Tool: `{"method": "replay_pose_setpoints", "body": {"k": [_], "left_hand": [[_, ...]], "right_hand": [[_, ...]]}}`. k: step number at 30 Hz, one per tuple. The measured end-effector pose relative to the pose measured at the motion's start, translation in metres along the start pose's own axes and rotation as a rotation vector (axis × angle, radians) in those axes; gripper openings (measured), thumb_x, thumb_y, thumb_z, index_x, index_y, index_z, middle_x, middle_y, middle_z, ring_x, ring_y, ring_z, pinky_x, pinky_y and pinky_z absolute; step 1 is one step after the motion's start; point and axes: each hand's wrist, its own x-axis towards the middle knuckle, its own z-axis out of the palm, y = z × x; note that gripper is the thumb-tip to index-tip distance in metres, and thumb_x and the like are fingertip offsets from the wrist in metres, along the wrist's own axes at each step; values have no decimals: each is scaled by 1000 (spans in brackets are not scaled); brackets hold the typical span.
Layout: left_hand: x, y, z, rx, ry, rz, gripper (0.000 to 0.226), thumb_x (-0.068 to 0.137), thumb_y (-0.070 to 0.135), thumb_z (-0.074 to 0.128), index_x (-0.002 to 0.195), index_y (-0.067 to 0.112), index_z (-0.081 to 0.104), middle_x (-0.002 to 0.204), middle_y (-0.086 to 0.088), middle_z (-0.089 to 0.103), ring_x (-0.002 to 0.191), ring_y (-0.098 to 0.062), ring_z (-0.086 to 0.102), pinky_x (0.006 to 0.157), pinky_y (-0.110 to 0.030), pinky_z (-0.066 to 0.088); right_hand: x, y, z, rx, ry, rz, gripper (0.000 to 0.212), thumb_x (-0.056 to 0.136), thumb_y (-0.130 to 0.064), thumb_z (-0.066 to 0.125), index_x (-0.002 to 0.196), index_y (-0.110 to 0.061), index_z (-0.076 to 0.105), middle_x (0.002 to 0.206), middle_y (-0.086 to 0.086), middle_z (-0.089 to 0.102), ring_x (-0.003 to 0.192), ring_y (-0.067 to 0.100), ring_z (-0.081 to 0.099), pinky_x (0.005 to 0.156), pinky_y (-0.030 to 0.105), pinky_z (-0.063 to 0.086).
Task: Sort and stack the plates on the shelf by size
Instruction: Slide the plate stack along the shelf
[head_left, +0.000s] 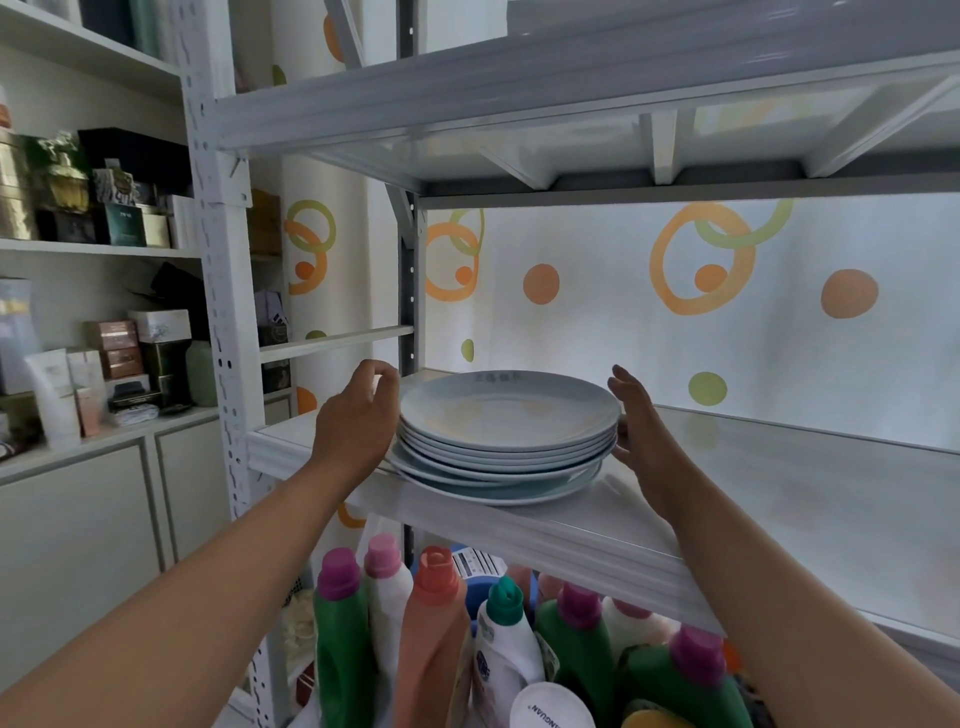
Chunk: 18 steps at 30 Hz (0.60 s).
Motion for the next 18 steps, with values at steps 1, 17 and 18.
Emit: {"method": "replay_pose_setpoints", "body": {"k": [1,17,18], "left_hand": [[1,0,-2,-7,2,-7,30,98,32,26,113,20,49,106,-7,63,92,-26,54,77,-34,36],[4,0,-5,-56,82,-210,37,94,38,30,116,13,46,104,-9,56,93,-25,47,77,-35,33],[4,-1,-4,-66,77,-213,37,94,39,30,115,14,46,105,-9,56,93,-25,47,77,-35,33]], "right_hand": [[3,1,2,-36,59,3,48,89,-51,40,136,-41,38,141,0,46,127,24,44,110,44,32],[4,1,3,-32,244,-86,14,83,-37,45,79,-34,58,83,-8,63,98,25,62,92,43,46],[5,1,5,-55,207,-92,15,87,-36,44,82,-35,58,88,-12,62,100,23,61,89,39,44]]}}
